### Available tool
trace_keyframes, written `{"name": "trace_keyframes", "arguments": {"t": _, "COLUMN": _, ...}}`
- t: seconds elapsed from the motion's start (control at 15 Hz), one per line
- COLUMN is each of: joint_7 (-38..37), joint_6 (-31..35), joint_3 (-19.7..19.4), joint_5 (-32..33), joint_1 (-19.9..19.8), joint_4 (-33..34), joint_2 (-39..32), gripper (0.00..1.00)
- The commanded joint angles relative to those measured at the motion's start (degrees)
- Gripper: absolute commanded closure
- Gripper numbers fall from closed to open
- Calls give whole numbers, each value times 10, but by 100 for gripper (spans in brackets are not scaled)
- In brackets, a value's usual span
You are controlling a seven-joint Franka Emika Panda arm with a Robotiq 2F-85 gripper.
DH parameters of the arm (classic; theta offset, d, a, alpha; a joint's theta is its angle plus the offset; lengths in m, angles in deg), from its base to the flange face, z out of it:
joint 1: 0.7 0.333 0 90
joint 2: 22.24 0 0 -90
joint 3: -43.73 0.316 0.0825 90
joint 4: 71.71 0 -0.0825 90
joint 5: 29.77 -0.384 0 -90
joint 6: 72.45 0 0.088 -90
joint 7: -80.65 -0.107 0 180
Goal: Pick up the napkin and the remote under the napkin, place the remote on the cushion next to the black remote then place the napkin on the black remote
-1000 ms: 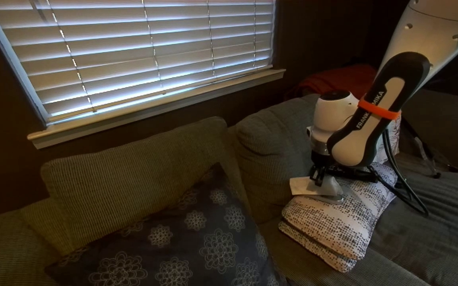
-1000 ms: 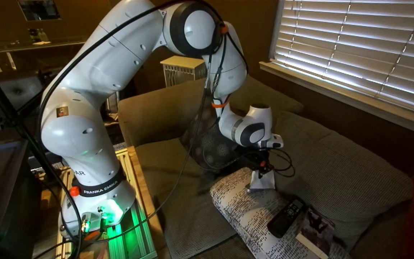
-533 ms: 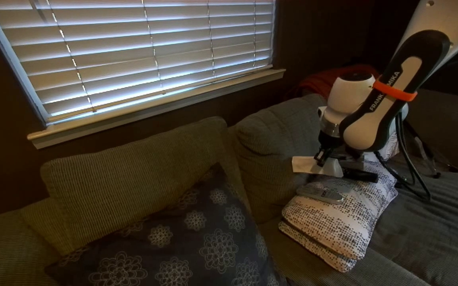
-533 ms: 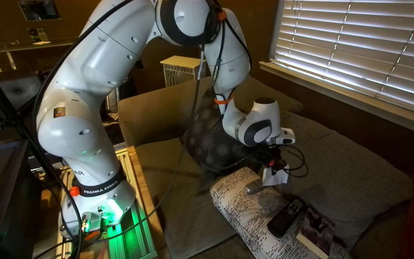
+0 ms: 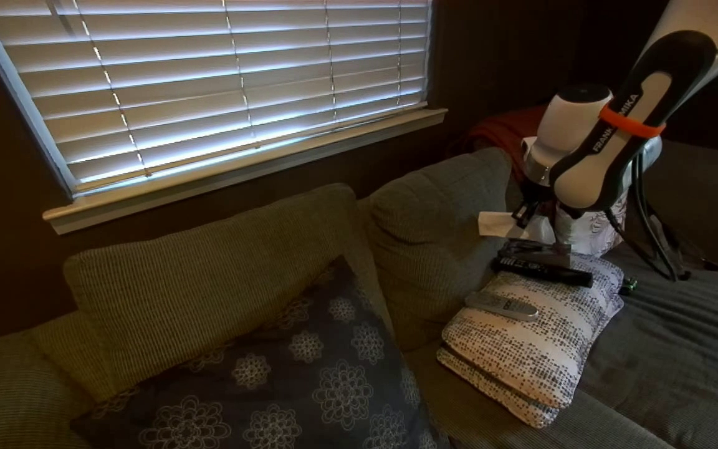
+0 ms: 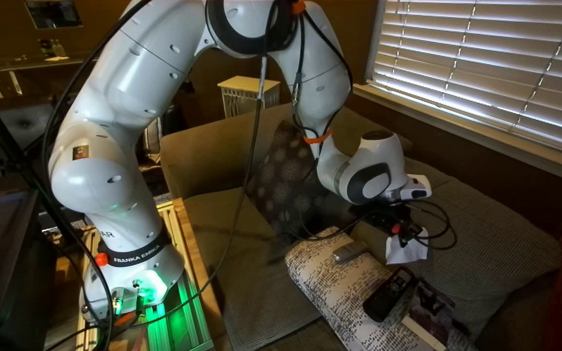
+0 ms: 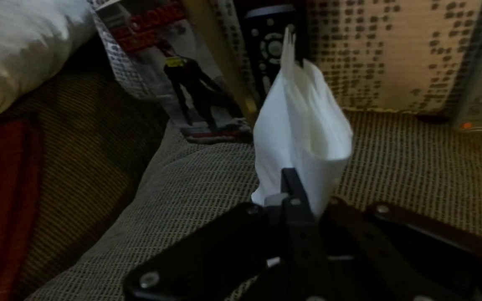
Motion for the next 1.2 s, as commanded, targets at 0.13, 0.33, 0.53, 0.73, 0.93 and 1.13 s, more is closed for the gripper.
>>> {"name": "trace_keyframes", "arguments": {"t": 0.13, "joint_7": 4, "joint_6": -18, "joint_3": -38, "joint_5": 15, "joint_1": 32, "joint_4": 40, "joint_2": -49, "gripper": 100}}
{"name": "trace_keyframes", "arguments": {"t": 0.33, "joint_7": 6, "joint_6": -35, "joint_3": -40, "joint_5": 21, "joint_1": 45, "joint_4": 65, "joint_2": -86, "gripper": 100}}
{"name": "trace_keyframes", "arguments": {"t": 0.53, "joint_7": -17, "joint_6": -58, "joint_3": -86, "joint_5": 28, "joint_1": 90, "joint_4": 94, "joint_2": -134, "gripper": 100}}
{"name": "trace_keyframes", "arguments": {"t": 0.73, "joint_7": -27, "joint_6": -73, "joint_3": -129, "joint_5": 43, "joint_1": 122, "joint_4": 118, "joint_2": -174, "gripper": 100}}
{"name": "trace_keyframes", "arguments": {"t": 0.93, "joint_7": -29, "joint_6": -82, "joint_3": -154, "joint_5": 56, "joint_1": 140, "joint_4": 131, "joint_2": -201, "gripper": 100}}
{"name": "trace_keyframes", "arguments": {"t": 1.13, "joint_7": -23, "joint_6": -94, "joint_3": -159, "joint_5": 66, "joint_1": 145, "joint_4": 148, "joint_2": -224, "gripper": 98}}
